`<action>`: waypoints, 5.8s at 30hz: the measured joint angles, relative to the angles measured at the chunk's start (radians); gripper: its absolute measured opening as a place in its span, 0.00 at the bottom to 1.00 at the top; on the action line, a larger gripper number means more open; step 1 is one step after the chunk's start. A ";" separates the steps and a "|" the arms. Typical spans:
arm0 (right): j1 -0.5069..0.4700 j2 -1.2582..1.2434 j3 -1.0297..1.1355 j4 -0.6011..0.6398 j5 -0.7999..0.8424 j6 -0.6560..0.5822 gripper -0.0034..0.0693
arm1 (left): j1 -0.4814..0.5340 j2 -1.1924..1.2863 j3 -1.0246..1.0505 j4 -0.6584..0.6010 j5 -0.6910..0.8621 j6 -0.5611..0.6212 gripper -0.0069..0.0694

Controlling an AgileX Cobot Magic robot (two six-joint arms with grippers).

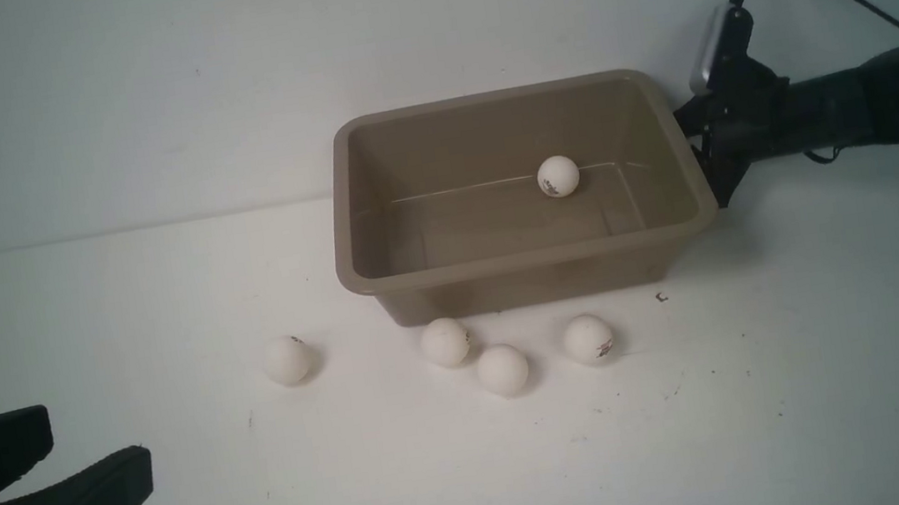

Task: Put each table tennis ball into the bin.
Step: Use the right arm to clamp the table tennis ball closest to it, then use the right arm to put the table tennis ball into the box, then use the left arm to clamp the table tennis ball closest to it

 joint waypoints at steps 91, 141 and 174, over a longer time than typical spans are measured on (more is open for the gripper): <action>0.165 -0.390 -0.001 -0.303 0.174 0.590 0.88 | 0.000 0.034 0.000 0.105 -0.040 -0.065 0.68; 0.165 -0.577 -0.001 -0.349 0.387 0.761 0.86 | -0.192 1.261 -0.343 -0.371 -0.481 0.654 0.75; 0.165 -0.577 -0.001 -0.319 0.387 0.768 0.86 | -0.199 1.447 -0.439 -0.385 -0.471 0.624 0.69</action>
